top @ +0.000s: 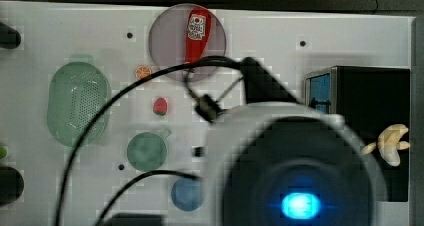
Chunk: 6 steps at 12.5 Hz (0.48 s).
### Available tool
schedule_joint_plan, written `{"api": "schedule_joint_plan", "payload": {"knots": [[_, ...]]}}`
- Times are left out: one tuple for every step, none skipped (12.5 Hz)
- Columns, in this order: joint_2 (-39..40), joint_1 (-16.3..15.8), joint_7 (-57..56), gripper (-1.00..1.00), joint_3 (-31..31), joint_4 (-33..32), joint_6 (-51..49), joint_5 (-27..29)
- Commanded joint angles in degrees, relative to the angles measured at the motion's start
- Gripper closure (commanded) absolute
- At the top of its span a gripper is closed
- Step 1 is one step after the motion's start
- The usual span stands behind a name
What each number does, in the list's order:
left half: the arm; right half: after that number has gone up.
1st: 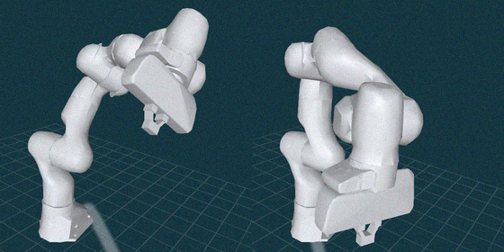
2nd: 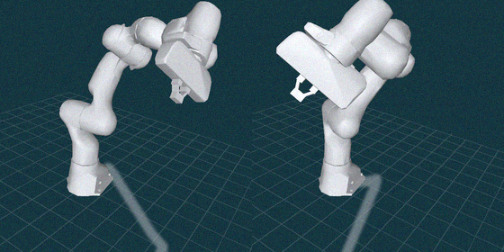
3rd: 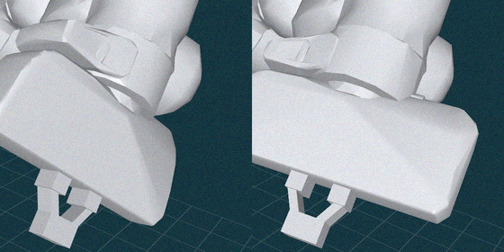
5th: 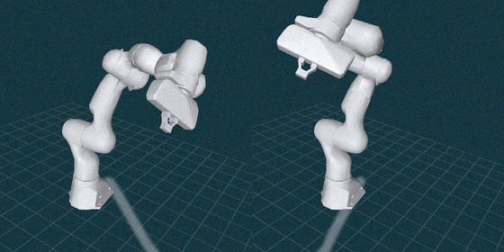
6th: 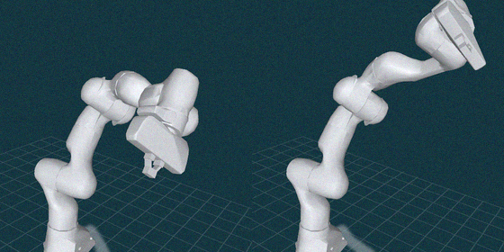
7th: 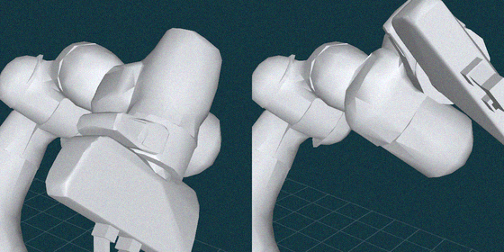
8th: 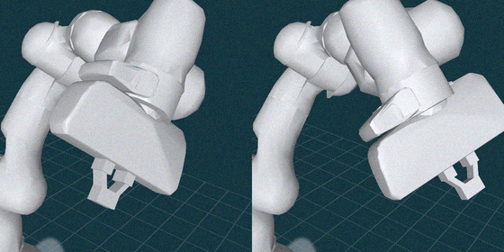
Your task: Pick banana from table and place on oven.
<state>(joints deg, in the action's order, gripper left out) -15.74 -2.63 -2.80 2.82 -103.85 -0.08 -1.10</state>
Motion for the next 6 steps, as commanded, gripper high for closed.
{"api": "schedule_joint_plan", "payload": {"knots": [[-0.3, 1.7, 8.5, -1.00, -0.5, -0.6, -1.7, -1.5], [-0.6, 1.7, 8.5, -1.00, -0.8, -1.0, -1.9, -1.5], [-0.7, 1.7, 8.5, -1.00, -1.0, -1.3, -1.9, -1.5], [-0.6, 1.7, 8.5, -1.00, -1.0, -1.5, -1.9, -1.5], [-0.6, 1.7, 8.5, -1.00, -1.0, -1.6, -1.9, -1.5], [-0.5, 1.7, 8.5, -1.00, -1.0, -1.6, -1.9, -1.5]]}}
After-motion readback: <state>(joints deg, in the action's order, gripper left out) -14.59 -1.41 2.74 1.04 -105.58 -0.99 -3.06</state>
